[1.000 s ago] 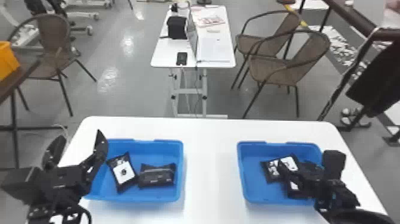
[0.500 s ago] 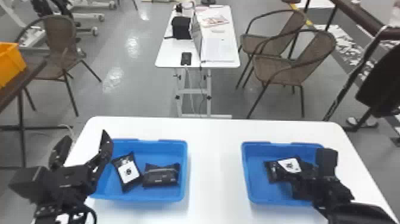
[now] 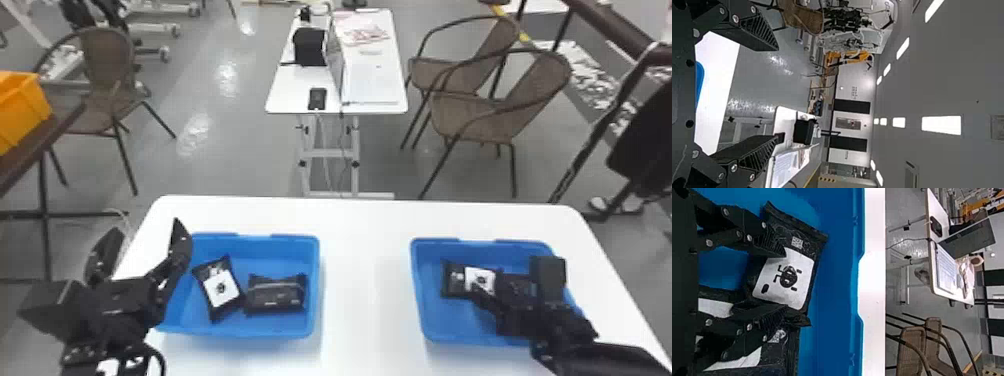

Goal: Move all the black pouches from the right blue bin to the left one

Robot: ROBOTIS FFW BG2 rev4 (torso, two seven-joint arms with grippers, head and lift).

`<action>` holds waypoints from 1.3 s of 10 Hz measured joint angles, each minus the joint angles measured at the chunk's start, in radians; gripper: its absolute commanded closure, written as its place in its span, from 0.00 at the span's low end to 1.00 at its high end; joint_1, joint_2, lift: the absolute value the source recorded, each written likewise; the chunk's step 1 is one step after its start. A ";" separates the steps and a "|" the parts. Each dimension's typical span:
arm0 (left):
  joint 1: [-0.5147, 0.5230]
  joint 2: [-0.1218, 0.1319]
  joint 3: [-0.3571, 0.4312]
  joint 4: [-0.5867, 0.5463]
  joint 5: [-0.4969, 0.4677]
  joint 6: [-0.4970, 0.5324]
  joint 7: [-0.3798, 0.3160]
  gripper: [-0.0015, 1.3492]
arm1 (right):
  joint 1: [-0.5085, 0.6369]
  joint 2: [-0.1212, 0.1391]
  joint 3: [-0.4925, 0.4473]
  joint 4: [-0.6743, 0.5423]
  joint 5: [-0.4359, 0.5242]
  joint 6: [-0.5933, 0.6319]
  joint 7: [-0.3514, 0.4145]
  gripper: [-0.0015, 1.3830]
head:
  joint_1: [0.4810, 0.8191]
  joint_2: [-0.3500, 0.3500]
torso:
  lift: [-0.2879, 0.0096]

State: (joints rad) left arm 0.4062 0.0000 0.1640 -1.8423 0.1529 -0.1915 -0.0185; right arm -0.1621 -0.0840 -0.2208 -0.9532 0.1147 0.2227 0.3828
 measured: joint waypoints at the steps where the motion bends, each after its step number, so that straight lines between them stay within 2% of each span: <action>1: 0.000 0.000 0.001 0.000 0.000 -0.002 0.000 0.18 | 0.007 -0.002 0.000 -0.011 -0.015 0.009 0.001 0.78 | 0.63 0.53 | 1.00; 2: 0.002 0.000 0.002 0.000 0.000 -0.004 0.000 0.18 | 0.018 -0.003 0.000 -0.026 -0.040 0.015 0.000 0.92 | 0.63 0.53 | 1.00; 5: 0.005 0.000 0.003 0.000 0.000 -0.019 0.000 0.18 | 0.063 0.009 0.000 -0.112 -0.105 0.022 -0.005 0.92 | 0.63 0.54 | 1.00; 8: 0.003 0.000 0.007 0.000 -0.008 -0.040 0.000 0.18 | 0.212 0.029 0.000 -0.377 -0.137 0.050 -0.014 0.92 | 0.63 0.55 | 1.00; 10: 0.002 0.000 0.009 -0.005 -0.007 -0.044 0.000 0.18 | 0.296 0.025 0.010 -0.550 -0.221 0.083 -0.005 0.92 | 0.63 0.57 | 1.00; 11: -0.002 0.000 0.003 -0.011 -0.006 -0.039 0.000 0.18 | 0.303 0.016 0.041 -0.608 -0.258 0.099 0.015 0.92 | 0.63 0.60 | 1.00; 13: -0.010 0.000 -0.014 -0.018 -0.012 -0.026 0.000 0.18 | 0.253 0.002 0.135 -0.647 -0.319 0.111 0.069 0.92 | 0.63 0.67 | 1.00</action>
State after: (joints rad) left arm 0.3958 0.0000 0.1496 -1.8602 0.1406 -0.2173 -0.0184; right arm 0.0911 -0.0816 -0.0860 -1.6004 -0.2041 0.3339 0.4521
